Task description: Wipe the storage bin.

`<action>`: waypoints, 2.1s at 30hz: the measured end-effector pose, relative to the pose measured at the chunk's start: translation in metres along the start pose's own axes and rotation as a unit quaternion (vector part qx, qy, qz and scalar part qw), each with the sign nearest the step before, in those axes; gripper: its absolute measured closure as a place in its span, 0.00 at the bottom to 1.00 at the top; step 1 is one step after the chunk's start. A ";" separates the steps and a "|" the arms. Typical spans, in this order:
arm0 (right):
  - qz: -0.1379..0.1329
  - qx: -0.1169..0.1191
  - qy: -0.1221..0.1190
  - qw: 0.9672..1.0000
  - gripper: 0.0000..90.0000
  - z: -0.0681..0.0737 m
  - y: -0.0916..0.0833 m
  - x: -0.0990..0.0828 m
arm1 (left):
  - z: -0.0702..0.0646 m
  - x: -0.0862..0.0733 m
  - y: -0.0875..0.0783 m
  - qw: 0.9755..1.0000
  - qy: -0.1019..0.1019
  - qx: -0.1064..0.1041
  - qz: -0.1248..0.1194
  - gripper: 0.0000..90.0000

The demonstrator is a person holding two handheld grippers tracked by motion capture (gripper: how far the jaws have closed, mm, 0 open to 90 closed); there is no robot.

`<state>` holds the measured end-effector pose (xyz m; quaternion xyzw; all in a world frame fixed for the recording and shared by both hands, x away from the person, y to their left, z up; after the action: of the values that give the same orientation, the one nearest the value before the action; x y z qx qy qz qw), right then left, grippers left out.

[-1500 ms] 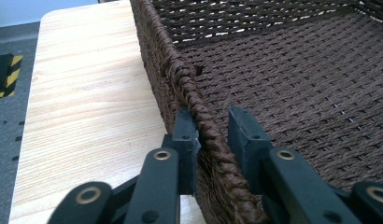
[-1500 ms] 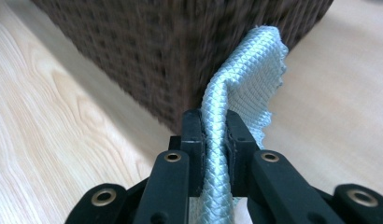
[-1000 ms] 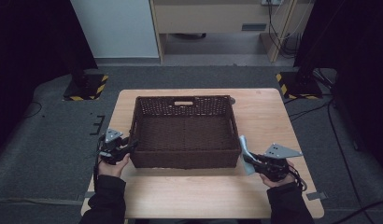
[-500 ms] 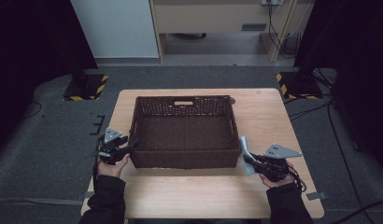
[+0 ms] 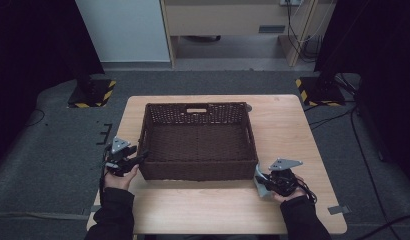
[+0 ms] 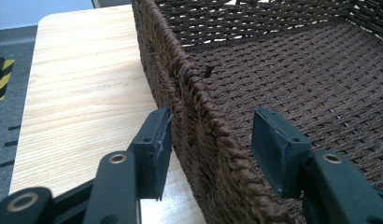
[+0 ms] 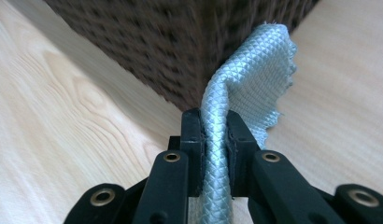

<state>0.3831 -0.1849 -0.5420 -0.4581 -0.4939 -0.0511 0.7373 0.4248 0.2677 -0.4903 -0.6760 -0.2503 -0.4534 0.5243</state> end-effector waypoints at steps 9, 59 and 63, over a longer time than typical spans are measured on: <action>-0.053 -0.049 0.036 0.997 0.90 -0.029 -0.030 0.007 | 0.000 0.000 0.000 1.000 -0.001 -0.002 0.000 0.52; -0.145 -0.132 0.058 0.979 0.58 -0.050 -0.055 0.060 | -0.003 0.004 0.001 1.000 0.002 -0.010 0.010 0.81; -0.147 -0.119 0.057 0.980 0.61 -0.046 -0.043 0.072 | -0.002 0.005 0.003 1.000 0.002 -0.009 0.010 0.81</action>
<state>0.4284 -0.2153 -0.4634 -0.4614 -0.5032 -0.2431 0.6890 0.4289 0.2637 -0.4874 -0.6821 -0.2384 -0.4518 0.5232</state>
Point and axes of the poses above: each handheld gripper's, and its own axes: y roughly forward along the jaws, x roughly out of its top, z roughly to its left, the point moved 6 cm from there along y, roughly forward along the jaws, and after that the axes turned 6 degrees about -z, right-handed, at the moved point
